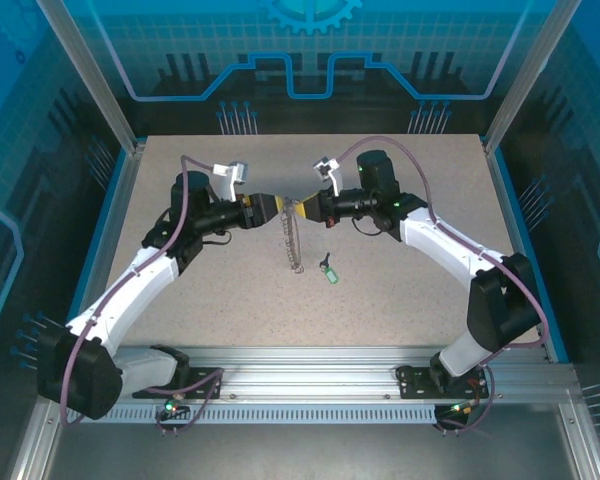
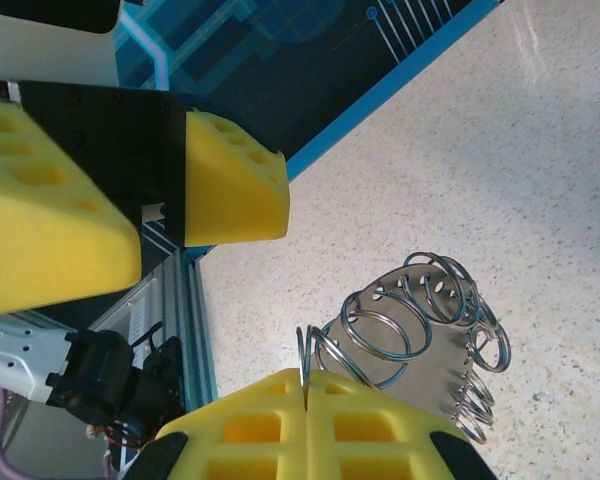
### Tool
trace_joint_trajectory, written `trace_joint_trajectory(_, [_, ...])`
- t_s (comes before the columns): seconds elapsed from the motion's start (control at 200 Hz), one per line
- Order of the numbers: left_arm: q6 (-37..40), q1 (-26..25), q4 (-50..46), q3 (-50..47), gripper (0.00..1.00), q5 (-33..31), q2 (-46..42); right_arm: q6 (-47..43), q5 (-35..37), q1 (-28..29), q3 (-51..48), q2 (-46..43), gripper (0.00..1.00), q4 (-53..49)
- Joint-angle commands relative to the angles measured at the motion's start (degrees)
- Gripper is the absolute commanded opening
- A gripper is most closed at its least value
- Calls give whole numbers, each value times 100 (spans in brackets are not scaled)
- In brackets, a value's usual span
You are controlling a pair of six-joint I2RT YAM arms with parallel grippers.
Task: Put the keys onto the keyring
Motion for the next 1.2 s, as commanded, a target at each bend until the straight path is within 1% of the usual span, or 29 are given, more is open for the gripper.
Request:
trace_joint_trajectory(0.0, [-65,26,499,-120,53,444,85,-79,-542,-72,-6,-156,0,280])
trace_joint_trajectory(0.08, [-180,23,770,-212,48,643,130,-72,-712,-72,0,-132,0,289])
trace_joint_trajectory(0.245, [-384,10,1305,-362,47,1000,236,-22,-885,-73,27,-104,0,293])
trace_joint_trajectory(0.345, [-466,-29,1513,-427,46,1102,273,-10,-897,-72,40,-85,0,284])
trace_joint_trajectory(0.43, [-454,-66,1524,-435,45,1103,297,23,-927,-72,40,-59,0,301])
trace_joint_trajectory(0.655, [-502,-160,1729,-475,34,1175,342,129,-918,-64,5,-32,0,376])
trace_joint_trajectory(0.885, [-476,-249,1731,-476,31,1192,396,167,-894,-64,-31,-32,0,420])
trace_joint_trajectory(1.125, [-367,-306,1689,-518,22,1357,396,173,-884,-68,0,46,0,394])
trace_joint_trajectory(1.195, [-289,-306,1602,-516,22,1437,396,174,-921,-68,17,69,0,394])
